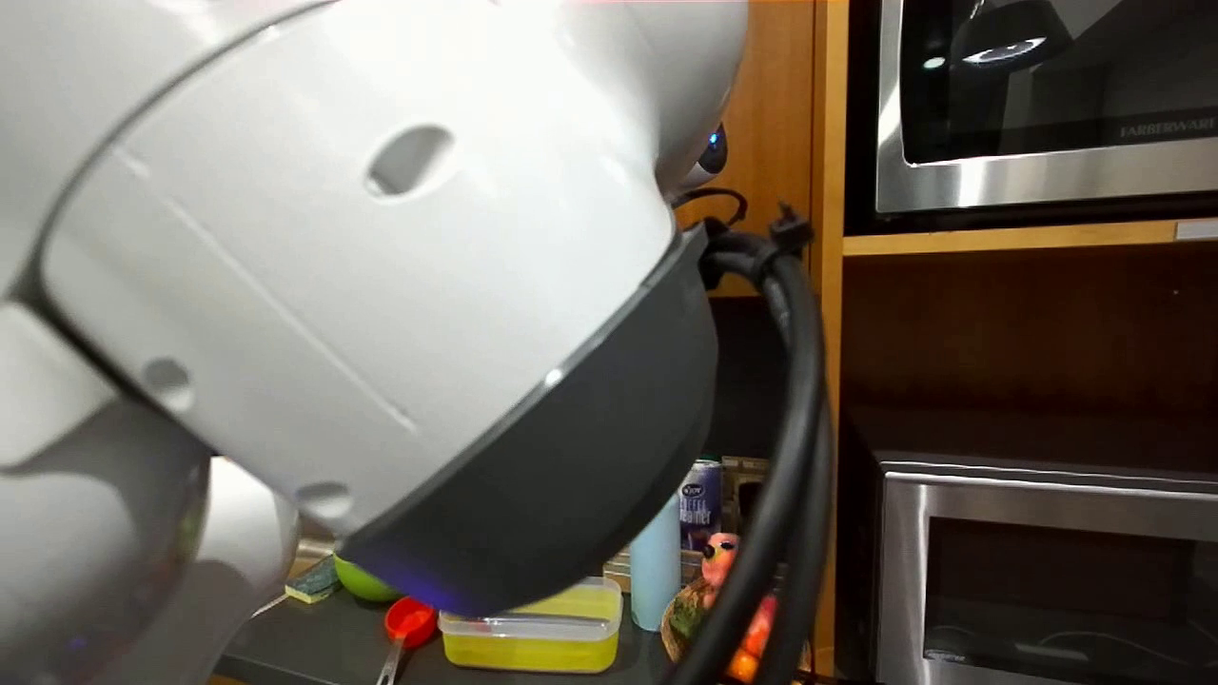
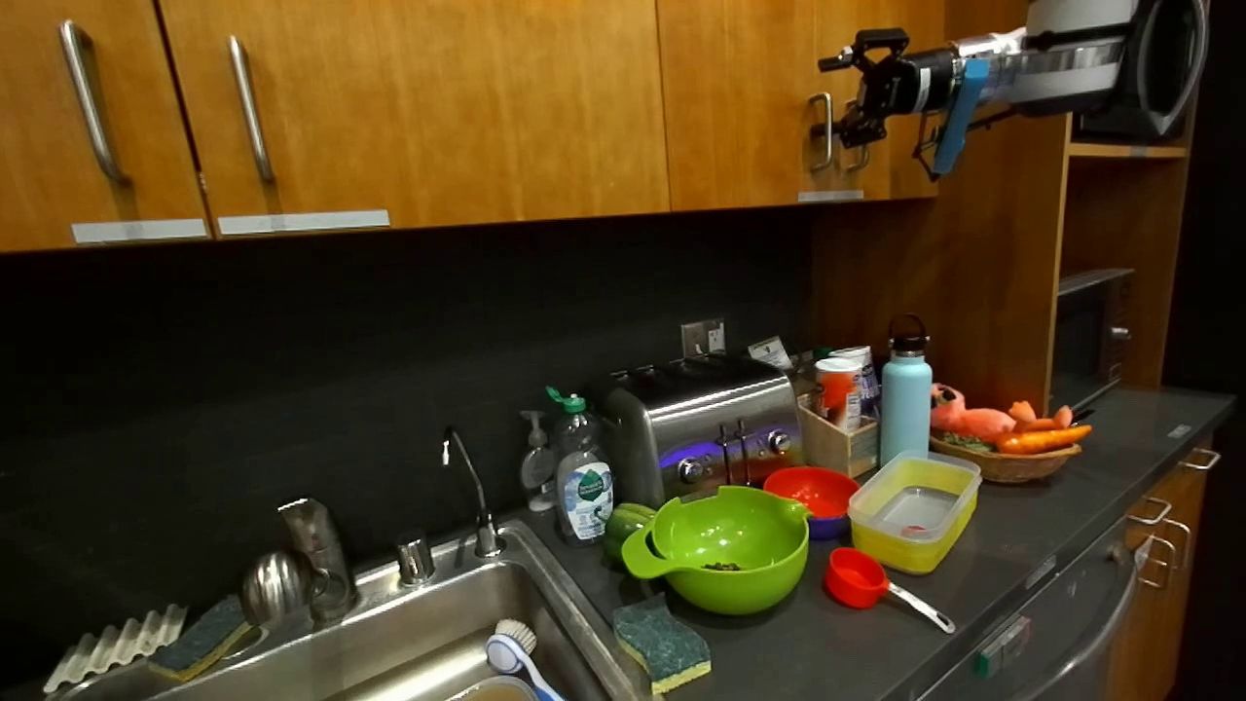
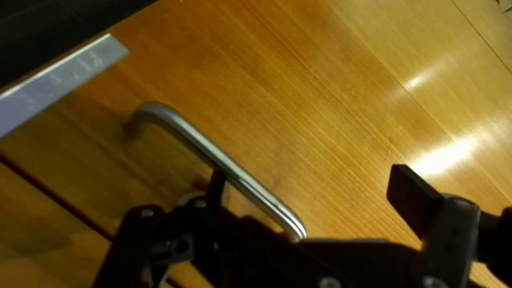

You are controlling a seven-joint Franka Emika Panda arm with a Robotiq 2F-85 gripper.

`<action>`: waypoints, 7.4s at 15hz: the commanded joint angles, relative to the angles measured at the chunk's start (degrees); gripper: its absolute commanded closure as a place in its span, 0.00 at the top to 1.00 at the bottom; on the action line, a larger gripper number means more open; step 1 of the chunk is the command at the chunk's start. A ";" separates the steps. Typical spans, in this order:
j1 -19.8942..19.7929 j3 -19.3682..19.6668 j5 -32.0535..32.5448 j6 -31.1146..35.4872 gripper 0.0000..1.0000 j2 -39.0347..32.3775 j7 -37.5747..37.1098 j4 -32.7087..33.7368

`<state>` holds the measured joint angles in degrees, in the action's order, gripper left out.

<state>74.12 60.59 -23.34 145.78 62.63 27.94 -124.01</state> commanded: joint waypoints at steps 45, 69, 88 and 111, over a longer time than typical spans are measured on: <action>-14.01 -18.16 9.61 20.38 0.06 -5.07 -6.28 -22.84; -10.56 -50.10 2.09 27.12 0.06 3.05 -30.98 -37.42; -16.25 -75.56 -5.83 41.45 1.00 -2.82 -57.79 -39.28; -33.50 -99.50 -11.12 46.72 1.00 -3.56 -73.23 -34.11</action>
<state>36.46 -32.76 -33.32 191.74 60.18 -38.88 -161.03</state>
